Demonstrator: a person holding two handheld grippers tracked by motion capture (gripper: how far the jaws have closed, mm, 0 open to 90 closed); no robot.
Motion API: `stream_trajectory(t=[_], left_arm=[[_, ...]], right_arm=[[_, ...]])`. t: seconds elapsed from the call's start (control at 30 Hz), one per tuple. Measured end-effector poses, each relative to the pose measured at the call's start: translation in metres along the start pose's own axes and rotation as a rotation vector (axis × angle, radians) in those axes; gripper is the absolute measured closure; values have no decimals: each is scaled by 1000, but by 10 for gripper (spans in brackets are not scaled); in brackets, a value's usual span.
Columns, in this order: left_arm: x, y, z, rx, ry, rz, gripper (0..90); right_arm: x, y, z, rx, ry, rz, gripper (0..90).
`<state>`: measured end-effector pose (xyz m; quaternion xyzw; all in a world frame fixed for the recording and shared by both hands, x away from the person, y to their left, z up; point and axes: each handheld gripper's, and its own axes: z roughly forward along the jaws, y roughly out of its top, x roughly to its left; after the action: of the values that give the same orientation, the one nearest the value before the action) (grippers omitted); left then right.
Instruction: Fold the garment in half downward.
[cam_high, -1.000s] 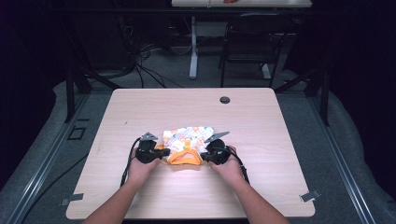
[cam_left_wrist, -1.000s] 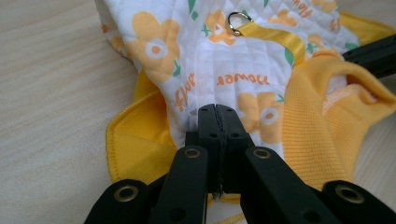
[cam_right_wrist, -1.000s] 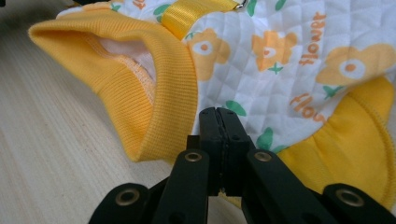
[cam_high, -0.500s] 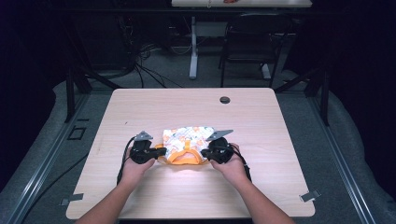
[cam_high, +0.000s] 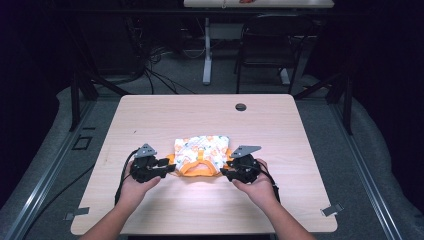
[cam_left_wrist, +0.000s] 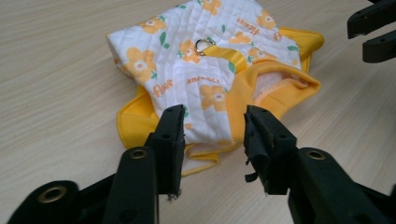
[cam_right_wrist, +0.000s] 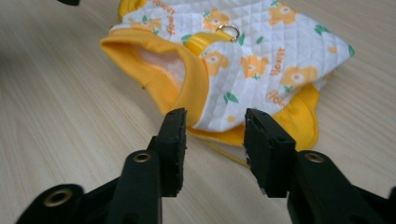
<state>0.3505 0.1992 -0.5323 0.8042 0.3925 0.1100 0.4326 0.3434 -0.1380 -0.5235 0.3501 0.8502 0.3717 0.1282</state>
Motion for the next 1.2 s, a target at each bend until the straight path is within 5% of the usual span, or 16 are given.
stream_trajectory(t=[0.3,0.5,0.9,1.2], left_arm=[[0,-27,-14,-5,20,-35,503],[-3,-52,-21,4,43,-17,497],[-5,-64,-19,-8,31,6,488],[-7,-68,-16,12,27,37,487]], right_arm=[[5,-26,-13,-21,-5,40,500],[13,-46,-15,-3,-17,27,496],[22,-65,-14,-22,-24,-23,473],[21,-73,-6,-28,-11,-7,472]])
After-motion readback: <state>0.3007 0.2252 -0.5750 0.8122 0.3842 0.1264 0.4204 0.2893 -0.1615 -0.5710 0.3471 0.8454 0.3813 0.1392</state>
